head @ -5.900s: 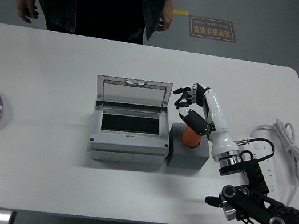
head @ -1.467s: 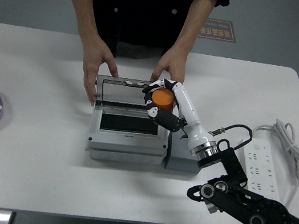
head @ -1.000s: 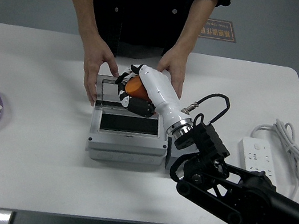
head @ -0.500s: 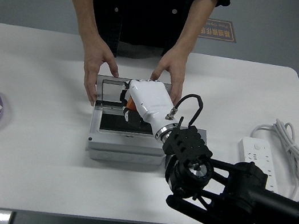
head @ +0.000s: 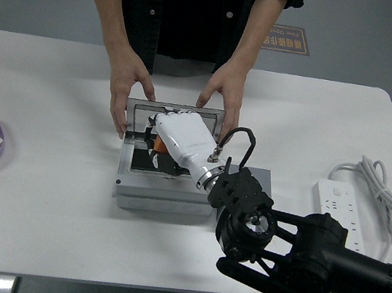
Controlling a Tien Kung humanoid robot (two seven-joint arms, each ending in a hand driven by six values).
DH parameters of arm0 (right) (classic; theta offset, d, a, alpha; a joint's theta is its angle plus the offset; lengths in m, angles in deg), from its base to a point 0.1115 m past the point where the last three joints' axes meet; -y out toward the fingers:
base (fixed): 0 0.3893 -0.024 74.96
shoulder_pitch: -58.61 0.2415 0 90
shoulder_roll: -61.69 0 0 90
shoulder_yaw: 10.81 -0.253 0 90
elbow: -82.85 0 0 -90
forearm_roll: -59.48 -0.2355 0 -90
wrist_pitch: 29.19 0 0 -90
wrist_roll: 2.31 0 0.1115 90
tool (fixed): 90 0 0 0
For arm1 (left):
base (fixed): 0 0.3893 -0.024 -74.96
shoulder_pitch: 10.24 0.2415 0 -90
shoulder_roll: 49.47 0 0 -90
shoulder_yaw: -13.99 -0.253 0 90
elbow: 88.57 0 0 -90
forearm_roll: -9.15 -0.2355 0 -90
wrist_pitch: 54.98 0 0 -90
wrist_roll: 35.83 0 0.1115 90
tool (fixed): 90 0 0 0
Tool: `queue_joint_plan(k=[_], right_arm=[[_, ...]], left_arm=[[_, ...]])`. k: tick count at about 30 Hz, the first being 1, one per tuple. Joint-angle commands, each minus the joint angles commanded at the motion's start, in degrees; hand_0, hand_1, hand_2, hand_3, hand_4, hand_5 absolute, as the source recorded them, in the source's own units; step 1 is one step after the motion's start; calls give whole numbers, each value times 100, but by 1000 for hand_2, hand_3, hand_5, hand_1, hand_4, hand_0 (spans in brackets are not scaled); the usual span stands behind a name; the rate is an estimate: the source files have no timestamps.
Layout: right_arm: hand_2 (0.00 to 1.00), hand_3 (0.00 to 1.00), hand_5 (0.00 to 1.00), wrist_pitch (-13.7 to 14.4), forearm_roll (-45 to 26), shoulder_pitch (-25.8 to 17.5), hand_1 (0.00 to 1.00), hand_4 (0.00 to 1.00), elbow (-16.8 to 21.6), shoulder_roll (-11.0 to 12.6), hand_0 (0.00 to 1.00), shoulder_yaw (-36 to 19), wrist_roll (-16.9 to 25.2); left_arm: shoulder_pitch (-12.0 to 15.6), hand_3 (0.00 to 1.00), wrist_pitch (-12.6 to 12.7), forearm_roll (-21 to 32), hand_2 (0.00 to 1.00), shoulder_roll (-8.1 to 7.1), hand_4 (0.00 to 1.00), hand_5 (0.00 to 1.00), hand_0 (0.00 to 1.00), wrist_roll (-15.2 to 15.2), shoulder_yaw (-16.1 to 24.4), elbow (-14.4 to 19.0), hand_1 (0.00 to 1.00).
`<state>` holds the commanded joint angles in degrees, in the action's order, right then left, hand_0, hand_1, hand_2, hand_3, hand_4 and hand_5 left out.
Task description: Pick up the cylinder from the cube,place it in the box,flap close box
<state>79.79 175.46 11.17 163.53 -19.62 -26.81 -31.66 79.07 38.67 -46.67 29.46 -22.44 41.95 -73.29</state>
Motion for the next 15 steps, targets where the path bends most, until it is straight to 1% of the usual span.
queue_joint_plan(k=[6, 10, 15], right_arm=[[398, 332, 2, 203, -135, 46, 261, 2, -169, -26, 44, 96, 165], [399, 341, 2, 250, -317, 79, 263, 2, -284, -30, 45, 208, 221], [403, 352, 2, 348, -503, 63, 269, 2, -332, -79, 49, 319, 292]], left_arm=[[-3, 593, -9, -15, 564, 0, 703, 319, 514, 20, 7, 3, 561], [-7, 593, -10, -26, 564, -1, 703, 319, 514, 27, 16, 4, 561], [-13, 594, -6, -35, 565, 6, 704, 317, 514, 26, 31, 3, 561]])
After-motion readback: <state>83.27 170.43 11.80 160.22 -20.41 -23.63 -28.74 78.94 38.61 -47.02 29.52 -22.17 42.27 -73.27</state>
